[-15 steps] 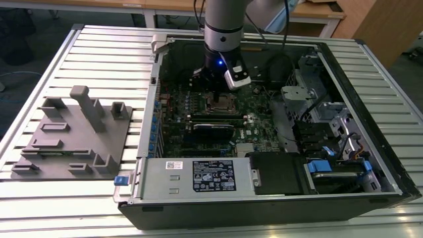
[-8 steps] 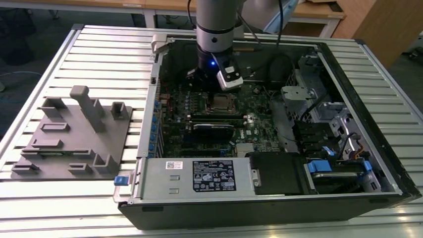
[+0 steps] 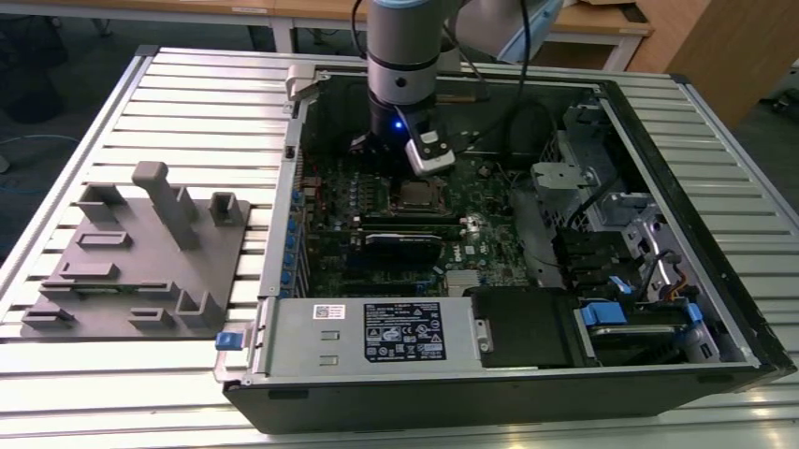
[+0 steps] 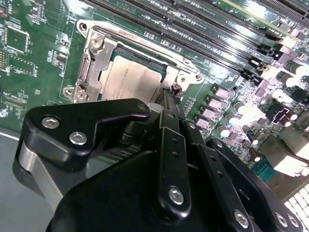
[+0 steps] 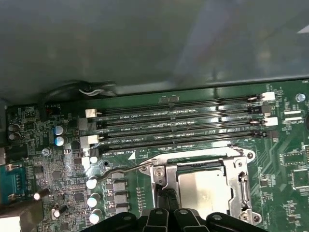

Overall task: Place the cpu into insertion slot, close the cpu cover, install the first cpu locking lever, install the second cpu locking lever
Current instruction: 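Close the cpu cover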

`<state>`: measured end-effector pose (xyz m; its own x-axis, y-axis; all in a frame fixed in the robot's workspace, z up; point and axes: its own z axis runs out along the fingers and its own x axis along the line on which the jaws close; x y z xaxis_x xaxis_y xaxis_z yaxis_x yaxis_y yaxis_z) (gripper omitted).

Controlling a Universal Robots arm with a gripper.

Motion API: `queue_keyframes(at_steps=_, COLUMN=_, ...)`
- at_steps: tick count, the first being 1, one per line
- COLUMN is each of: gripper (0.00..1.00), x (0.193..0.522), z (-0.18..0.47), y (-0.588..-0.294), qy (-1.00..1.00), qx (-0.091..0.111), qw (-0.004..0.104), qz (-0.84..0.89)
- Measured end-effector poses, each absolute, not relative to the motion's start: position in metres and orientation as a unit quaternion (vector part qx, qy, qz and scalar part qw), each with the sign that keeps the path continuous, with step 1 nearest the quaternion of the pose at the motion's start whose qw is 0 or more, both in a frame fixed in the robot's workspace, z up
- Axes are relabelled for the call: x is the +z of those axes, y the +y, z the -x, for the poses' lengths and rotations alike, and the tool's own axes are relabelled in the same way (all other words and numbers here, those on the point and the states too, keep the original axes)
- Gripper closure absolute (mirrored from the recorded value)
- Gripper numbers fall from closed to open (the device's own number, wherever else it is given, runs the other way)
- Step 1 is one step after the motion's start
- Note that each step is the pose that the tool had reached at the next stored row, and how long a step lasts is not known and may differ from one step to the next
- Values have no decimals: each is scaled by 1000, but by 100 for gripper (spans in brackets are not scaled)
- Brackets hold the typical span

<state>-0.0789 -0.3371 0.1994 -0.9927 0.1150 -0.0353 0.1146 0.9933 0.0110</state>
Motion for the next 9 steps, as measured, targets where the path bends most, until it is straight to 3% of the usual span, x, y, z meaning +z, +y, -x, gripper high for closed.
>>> queue_keyframes(at_steps=9, gripper=90, x=198, z=79, y=-337, qy=998, qx=4, qw=18, qz=-58)
